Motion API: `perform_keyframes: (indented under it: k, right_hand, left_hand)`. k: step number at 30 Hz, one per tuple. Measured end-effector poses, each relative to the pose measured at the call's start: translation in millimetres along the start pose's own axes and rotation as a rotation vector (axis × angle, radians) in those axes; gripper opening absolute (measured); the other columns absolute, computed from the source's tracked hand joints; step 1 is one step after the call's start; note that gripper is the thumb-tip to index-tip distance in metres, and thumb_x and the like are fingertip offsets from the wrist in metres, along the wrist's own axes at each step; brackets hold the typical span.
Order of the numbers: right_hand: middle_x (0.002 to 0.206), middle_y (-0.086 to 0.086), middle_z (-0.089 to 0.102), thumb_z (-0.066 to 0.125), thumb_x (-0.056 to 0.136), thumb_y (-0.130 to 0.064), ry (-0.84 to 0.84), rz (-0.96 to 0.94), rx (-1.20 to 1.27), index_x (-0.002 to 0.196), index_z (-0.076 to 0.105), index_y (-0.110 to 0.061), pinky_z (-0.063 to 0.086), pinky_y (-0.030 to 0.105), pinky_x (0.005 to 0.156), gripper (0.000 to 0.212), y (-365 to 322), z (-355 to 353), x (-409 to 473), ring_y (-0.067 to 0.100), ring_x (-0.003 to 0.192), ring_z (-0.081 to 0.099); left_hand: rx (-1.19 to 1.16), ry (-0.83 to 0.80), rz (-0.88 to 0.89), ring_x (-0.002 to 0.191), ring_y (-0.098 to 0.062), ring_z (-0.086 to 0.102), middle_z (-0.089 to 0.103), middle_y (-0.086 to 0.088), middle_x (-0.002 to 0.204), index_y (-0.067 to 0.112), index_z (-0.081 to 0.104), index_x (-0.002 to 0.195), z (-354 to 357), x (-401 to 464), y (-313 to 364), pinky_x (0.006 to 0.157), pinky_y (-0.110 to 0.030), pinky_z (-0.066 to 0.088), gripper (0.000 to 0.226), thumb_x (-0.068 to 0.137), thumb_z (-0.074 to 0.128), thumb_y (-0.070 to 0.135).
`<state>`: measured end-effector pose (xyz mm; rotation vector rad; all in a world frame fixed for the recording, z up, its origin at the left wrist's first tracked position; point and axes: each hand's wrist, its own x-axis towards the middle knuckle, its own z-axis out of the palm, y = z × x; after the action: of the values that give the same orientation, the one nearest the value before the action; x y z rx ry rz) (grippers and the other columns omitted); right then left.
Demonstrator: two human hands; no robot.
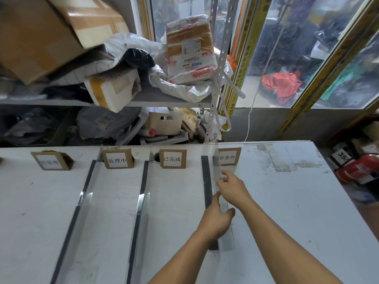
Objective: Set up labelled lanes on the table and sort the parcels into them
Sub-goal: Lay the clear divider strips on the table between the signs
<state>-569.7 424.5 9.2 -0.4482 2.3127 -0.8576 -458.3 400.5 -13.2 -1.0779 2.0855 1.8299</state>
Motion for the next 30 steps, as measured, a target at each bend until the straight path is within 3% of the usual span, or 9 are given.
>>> perform_keyframes:
  k: [2,7,10,14,16,23,27,30]
  right_hand:
    - [0.140,0.008,0.058,0.050,0.099,-0.029,-0.006,0.008,-0.001,0.150,0.040,-0.020,0.038,0.026,0.086,0.052,2,-1,1,0.016,0.103,0.054]
    - [0.145,0.007,0.054,0.052,0.099,-0.039,0.044,0.028,0.009,0.150,0.039,-0.019,0.042,0.034,0.098,0.056,0,-2,-2,0.026,0.128,0.054]
    - [0.151,0.008,0.048,0.053,0.100,-0.040,0.195,-0.071,-0.033,0.150,0.040,-0.017,0.040,0.041,0.108,0.057,-13,-2,-11,0.028,0.136,0.047]
    - [0.150,0.007,0.049,0.054,0.099,-0.039,0.329,-0.270,-0.041,0.149,0.042,-0.018,0.041,0.043,0.109,0.055,-53,9,-32,0.025,0.137,0.045]
    - [0.149,0.005,0.050,0.053,0.099,-0.039,0.314,-0.356,-0.023,0.149,0.042,-0.020,0.044,0.043,0.109,0.055,-80,22,-42,0.023,0.136,0.047]
    - [0.143,0.003,0.056,0.057,0.097,-0.034,0.235,-0.543,0.025,0.148,0.045,-0.018,0.042,0.031,0.107,0.054,-184,95,-96,0.018,0.129,0.052]
    - [0.141,0.001,0.057,0.055,0.097,-0.038,0.182,-0.583,0.008,0.147,0.046,-0.022,0.045,0.030,0.101,0.053,-242,169,-135,0.015,0.123,0.055]
    - [0.134,-0.001,0.060,0.055,0.097,-0.038,0.091,-0.590,0.024,0.145,0.046,-0.024,0.046,0.027,0.093,0.051,-281,244,-164,0.015,0.118,0.058]
  left_hand:
    - [-0.011,0.004,-0.004,0.136,-0.026,0.047,0.041,-0.001,0.155,0.040,0.012,0.154,-1,1,1,0.104,-0.039,0.044,0.074,0.095,0.057,0.044]
    - [-0.026,0.014,0.012,0.140,-0.026,0.042,0.036,-0.003,0.158,0.035,0.012,0.155,-11,0,1,0.108,-0.038,0.041,0.074,0.097,0.056,0.044]
    - [-0.036,0.055,0.088,0.124,-0.013,0.050,0.045,-0.001,0.152,0.033,0.021,0.152,-25,-7,4,0.096,-0.028,0.045,0.065,0.098,0.055,0.041]
    - [-0.055,0.189,0.174,0.113,-0.014,0.058,0.055,0.000,0.138,0.033,0.032,0.148,-59,-18,11,0.086,-0.026,0.054,0.054,0.099,0.055,0.040]
    - [-0.094,0.245,0.223,0.106,-0.009,0.058,0.057,0.002,0.132,0.034,0.036,0.146,-83,-27,14,0.074,-0.016,0.049,0.051,0.099,0.055,0.042]
    - [-0.109,0.426,0.355,0.100,-0.004,0.062,0.065,0.011,0.112,0.039,0.048,0.131,-210,-85,2,0.077,-0.021,0.052,0.031,0.100,0.052,0.039]
    - [-0.081,0.547,0.360,0.086,0.010,0.057,0.061,0.022,0.099,0.039,0.050,0.130,-305,-134,-36,0.062,-0.009,0.043,0.031,0.099,0.052,0.042]
    - [-0.018,0.656,0.334,0.084,0.009,0.056,0.061,0.019,0.101,0.035,0.057,0.121,-382,-175,-84,0.068,-0.011,0.044,0.022,0.099,0.056,0.034]
